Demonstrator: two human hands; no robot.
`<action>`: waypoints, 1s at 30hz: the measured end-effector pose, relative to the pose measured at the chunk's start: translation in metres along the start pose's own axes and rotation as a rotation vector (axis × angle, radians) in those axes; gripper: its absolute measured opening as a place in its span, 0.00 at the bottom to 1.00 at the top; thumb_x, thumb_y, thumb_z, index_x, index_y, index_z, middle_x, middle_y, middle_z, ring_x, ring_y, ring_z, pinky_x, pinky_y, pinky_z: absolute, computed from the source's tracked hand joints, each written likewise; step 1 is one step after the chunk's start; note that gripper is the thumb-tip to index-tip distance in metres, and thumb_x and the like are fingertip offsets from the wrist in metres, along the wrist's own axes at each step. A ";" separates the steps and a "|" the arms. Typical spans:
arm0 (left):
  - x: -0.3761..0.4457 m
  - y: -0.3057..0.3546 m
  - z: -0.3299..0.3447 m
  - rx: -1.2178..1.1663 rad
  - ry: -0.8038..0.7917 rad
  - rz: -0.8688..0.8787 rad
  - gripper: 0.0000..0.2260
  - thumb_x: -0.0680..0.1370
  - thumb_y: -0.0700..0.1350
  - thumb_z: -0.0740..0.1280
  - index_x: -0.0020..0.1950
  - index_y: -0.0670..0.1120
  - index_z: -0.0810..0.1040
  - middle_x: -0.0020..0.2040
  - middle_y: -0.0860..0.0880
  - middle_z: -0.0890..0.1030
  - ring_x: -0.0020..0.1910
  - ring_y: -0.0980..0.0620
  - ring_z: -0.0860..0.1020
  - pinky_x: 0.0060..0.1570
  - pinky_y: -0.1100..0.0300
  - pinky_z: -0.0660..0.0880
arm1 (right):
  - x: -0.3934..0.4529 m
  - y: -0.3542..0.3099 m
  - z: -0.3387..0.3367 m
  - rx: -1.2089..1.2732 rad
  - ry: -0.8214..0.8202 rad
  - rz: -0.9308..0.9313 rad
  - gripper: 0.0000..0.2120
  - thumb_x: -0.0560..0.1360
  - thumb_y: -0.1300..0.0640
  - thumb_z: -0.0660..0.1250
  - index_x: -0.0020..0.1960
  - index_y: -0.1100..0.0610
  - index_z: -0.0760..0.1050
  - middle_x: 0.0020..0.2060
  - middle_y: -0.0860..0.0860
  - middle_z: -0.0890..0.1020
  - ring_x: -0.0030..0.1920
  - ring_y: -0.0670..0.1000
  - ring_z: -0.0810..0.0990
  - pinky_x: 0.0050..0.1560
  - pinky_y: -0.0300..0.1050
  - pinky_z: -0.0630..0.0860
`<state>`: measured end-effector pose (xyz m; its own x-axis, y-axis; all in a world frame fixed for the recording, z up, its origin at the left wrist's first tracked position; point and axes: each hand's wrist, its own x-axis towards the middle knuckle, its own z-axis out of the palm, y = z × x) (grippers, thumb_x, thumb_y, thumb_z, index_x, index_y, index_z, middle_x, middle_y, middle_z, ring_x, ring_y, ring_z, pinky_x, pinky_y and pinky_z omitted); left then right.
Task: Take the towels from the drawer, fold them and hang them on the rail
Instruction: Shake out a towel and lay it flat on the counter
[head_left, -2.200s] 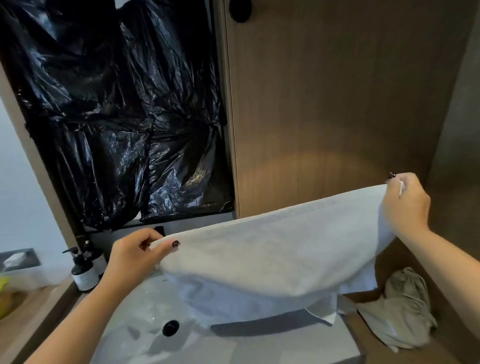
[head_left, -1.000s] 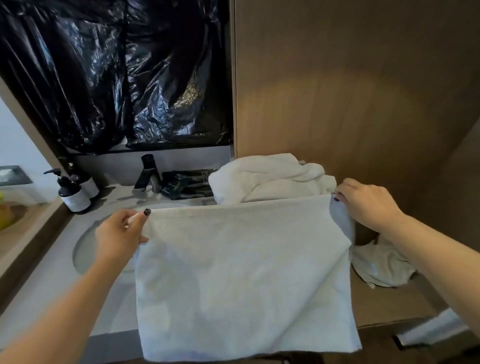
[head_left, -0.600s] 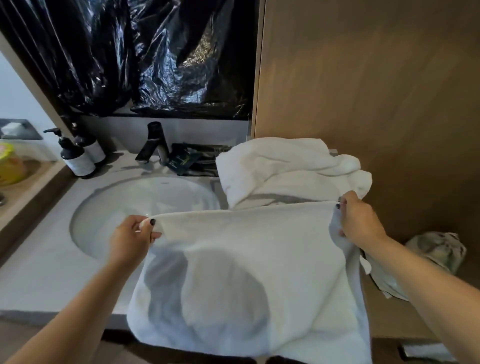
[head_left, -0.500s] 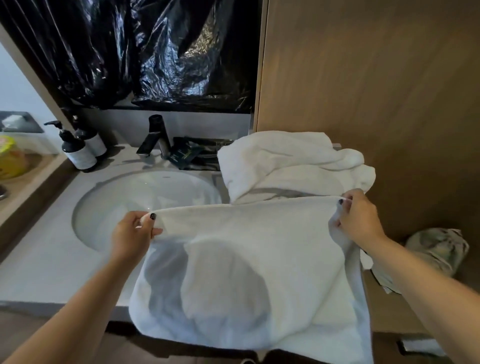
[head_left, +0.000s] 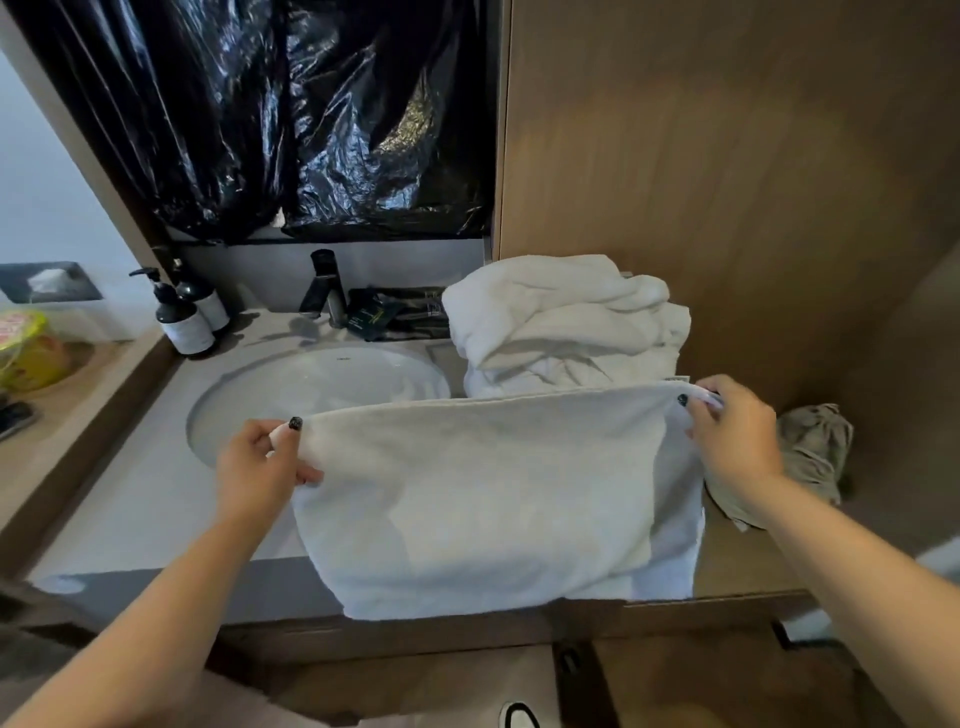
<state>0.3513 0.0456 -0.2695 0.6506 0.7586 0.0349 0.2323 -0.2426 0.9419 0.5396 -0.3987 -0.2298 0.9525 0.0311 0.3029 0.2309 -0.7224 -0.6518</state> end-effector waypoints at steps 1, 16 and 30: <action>-0.004 0.001 -0.011 -0.050 -0.014 -0.007 0.07 0.80 0.52 0.66 0.48 0.48 0.76 0.30 0.44 0.83 0.31 0.49 0.84 0.39 0.55 0.78 | -0.010 -0.002 -0.008 0.001 0.010 0.003 0.06 0.78 0.61 0.63 0.46 0.55 0.78 0.37 0.53 0.80 0.40 0.56 0.79 0.39 0.52 0.76; -0.027 0.041 -0.016 -0.368 -0.078 -0.026 0.03 0.80 0.43 0.68 0.50 0.44 0.78 0.36 0.44 0.86 0.39 0.49 0.86 0.35 0.65 0.80 | -0.015 -0.027 -0.065 0.079 0.156 0.023 0.11 0.76 0.64 0.64 0.41 0.52 0.80 0.32 0.49 0.81 0.24 0.43 0.80 0.25 0.28 0.71; 0.030 -0.004 0.137 -0.019 0.254 -0.256 0.03 0.79 0.43 0.64 0.48 0.47 0.77 0.48 0.43 0.85 0.50 0.49 0.84 0.47 0.61 0.77 | 0.090 0.051 0.060 0.232 0.141 0.167 0.05 0.75 0.64 0.68 0.46 0.58 0.81 0.38 0.48 0.83 0.43 0.54 0.83 0.51 0.53 0.79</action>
<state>0.4686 -0.0133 -0.3183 0.3718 0.9201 -0.1235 0.3497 -0.0156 0.9367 0.6487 -0.3919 -0.2774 0.9481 -0.1823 0.2605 0.1278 -0.5317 -0.8372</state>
